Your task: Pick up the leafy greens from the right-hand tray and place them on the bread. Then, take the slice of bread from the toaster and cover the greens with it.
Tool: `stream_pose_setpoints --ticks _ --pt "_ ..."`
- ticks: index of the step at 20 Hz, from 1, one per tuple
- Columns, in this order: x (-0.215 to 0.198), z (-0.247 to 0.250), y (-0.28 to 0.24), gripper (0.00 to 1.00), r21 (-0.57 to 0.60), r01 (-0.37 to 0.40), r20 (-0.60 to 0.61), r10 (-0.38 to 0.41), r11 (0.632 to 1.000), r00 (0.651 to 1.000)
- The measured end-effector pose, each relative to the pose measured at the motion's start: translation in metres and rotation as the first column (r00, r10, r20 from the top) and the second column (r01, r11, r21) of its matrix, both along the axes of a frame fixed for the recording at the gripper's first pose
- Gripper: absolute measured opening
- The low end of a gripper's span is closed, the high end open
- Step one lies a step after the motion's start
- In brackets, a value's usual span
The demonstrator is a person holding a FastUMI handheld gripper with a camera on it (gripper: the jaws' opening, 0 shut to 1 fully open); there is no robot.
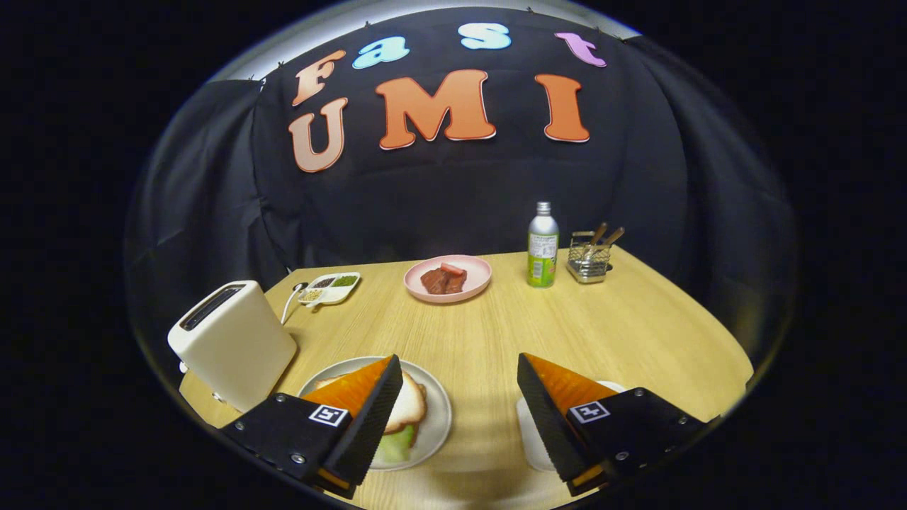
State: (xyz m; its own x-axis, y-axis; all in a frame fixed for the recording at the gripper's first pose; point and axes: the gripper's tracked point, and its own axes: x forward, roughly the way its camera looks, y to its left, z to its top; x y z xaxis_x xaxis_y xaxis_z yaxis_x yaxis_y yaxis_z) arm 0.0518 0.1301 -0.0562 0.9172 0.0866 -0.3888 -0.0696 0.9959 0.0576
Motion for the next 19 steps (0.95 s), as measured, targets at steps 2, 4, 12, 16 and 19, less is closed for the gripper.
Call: stream_pose_setpoints --ticks 2,4,12,16,19 --pt "-0.003 0.014 -0.02 0.97 -0.03 0.019 0.037 -0.018 0.999 0.999" --pt "-0.009 0.028 -0.038 0.97 -0.046 0.037 0.078 -0.033 0.998 0.996" --pt "-0.03 0.065 -0.106 0.97 -0.088 0.104 0.197 -0.085 0.991 0.977" --pt "-0.04 0.078 -0.137 0.97 -0.087 0.142 0.249 -0.117 0.986 0.961" --pt "-0.049 0.079 -0.146 0.98 -0.075 0.146 0.265 -0.122 0.986 0.956"
